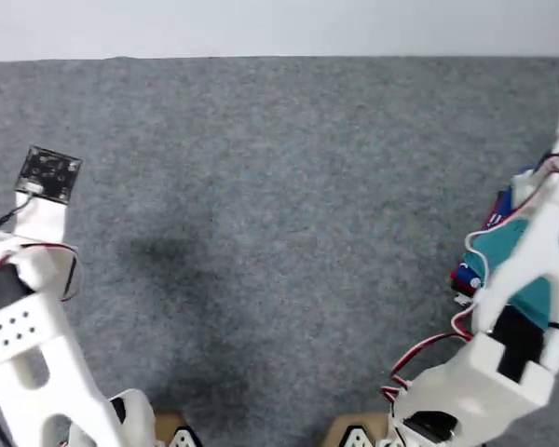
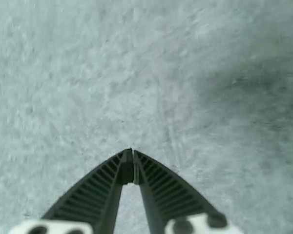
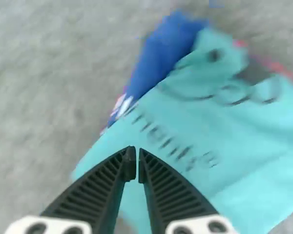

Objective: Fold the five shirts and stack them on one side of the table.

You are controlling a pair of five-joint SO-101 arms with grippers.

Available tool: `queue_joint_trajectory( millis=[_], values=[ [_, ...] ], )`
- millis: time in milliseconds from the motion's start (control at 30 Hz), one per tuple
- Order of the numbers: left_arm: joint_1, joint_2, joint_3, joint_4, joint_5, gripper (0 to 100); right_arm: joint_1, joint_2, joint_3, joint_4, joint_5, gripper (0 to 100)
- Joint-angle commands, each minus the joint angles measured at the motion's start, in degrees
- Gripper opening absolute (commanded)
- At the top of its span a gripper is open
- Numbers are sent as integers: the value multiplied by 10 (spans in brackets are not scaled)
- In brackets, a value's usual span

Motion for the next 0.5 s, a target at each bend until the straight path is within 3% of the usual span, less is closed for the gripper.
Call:
queue_joint_trajectory(
  millis=[0, 67, 167, 300, 467],
  values=[
    [48, -60, -22, 40, 8, 6, -51, -52, -33, 73, -61, 9],
    [84, -94, -22, 59, 20, 6, -74, -72, -33, 97, -135, 9],
    [128, -148, -18, 63, 109, 6, -92, -121, -4, 101, -220, 9],
    [167, -206, -14, 54, 212, 6, -116, -220, 85, 99, -262, 9],
    [207, -278, 63, 49, 216, 6, -166, -373, 215, 58, -291, 9]
  ],
)
